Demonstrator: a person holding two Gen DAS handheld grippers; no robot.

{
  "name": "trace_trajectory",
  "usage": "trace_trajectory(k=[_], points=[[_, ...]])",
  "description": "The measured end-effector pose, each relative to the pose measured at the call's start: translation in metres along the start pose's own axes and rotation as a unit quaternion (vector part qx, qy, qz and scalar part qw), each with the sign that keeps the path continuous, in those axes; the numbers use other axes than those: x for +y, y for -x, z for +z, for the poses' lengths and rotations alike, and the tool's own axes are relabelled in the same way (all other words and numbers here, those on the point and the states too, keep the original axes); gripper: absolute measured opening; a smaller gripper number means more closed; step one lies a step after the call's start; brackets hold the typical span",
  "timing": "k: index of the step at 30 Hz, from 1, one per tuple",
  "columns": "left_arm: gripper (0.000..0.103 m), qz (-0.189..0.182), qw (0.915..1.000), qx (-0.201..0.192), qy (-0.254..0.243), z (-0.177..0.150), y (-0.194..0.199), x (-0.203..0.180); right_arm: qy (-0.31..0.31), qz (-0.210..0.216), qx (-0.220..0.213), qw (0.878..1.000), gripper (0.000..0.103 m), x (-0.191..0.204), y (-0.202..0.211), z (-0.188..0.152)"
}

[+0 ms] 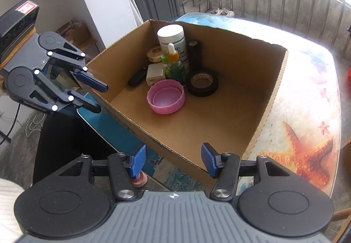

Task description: Organize rigid objects

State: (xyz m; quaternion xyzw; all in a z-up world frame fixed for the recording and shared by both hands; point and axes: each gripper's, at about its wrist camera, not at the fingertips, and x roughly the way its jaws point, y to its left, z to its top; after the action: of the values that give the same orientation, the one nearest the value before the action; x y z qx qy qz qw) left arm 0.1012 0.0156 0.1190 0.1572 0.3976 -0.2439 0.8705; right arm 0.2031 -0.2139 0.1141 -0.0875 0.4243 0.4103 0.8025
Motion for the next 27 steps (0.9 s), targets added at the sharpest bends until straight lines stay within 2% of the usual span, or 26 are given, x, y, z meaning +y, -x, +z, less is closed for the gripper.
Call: trace_trajectory(k=[2, 4, 5, 7, 10, 13, 15, 17, 19, 24, 27], points=[[0.060, 0.022, 0.9978, -0.062, 0.009, 0.000, 0.026, -0.007, -0.026, 0.026, -0.056, 0.998, 0.058, -0.003, 0.021, -0.001], [0.062, 0.051, 0.9921, -0.114, 0.007, -0.002, 0.040, -0.019, -0.054, 0.048, -0.142, 0.987, 0.061, -0.001, 0.046, -0.010], [0.066, 0.073, 0.9870, -0.142, 0.012, -0.002, 0.044, -0.026, -0.062, 0.044, -0.187, 0.979, 0.069, 0.003, 0.057, -0.017], [0.071, 0.119, 0.9747, -0.184, 0.044, -0.007, 0.045, -0.039, -0.078, 0.008, -0.251, 0.965, 0.072, 0.013, 0.069, -0.029], [0.071, 0.145, 0.9578, -0.222, 0.112, -0.018, 0.046, -0.046, -0.138, -0.067, -0.315, 0.937, 0.072, 0.032, 0.072, -0.052], [0.072, 0.152, 0.9467, -0.240, 0.152, -0.029, 0.051, -0.051, -0.156, -0.116, -0.331, 0.923, 0.072, 0.047, 0.071, -0.071], [0.079, 0.170, 0.9412, -0.244, 0.161, -0.029, 0.054, -0.054, -0.154, -0.144, -0.335, 0.918, 0.072, 0.058, 0.071, -0.078], [0.081, 0.191, 0.9333, -0.254, 0.168, -0.030, 0.059, -0.055, -0.150, -0.159, -0.343, 0.913, 0.072, 0.068, 0.075, -0.081], [0.084, 0.196, 0.9256, -0.259, 0.194, -0.034, 0.061, -0.051, -0.146, -0.166, -0.346, 0.912, 0.072, 0.075, 0.077, -0.076], [0.085, 0.177, 0.9291, -0.239, 0.221, -0.035, 0.052, -0.051, -0.129, -0.173, -0.337, 0.917, 0.073, 0.086, 0.073, -0.075], [0.095, 0.203, 0.9320, -0.225, 0.199, -0.031, 0.050, -0.060, -0.126, -0.171, -0.330, 0.920, 0.074, 0.087, 0.071, -0.075]])
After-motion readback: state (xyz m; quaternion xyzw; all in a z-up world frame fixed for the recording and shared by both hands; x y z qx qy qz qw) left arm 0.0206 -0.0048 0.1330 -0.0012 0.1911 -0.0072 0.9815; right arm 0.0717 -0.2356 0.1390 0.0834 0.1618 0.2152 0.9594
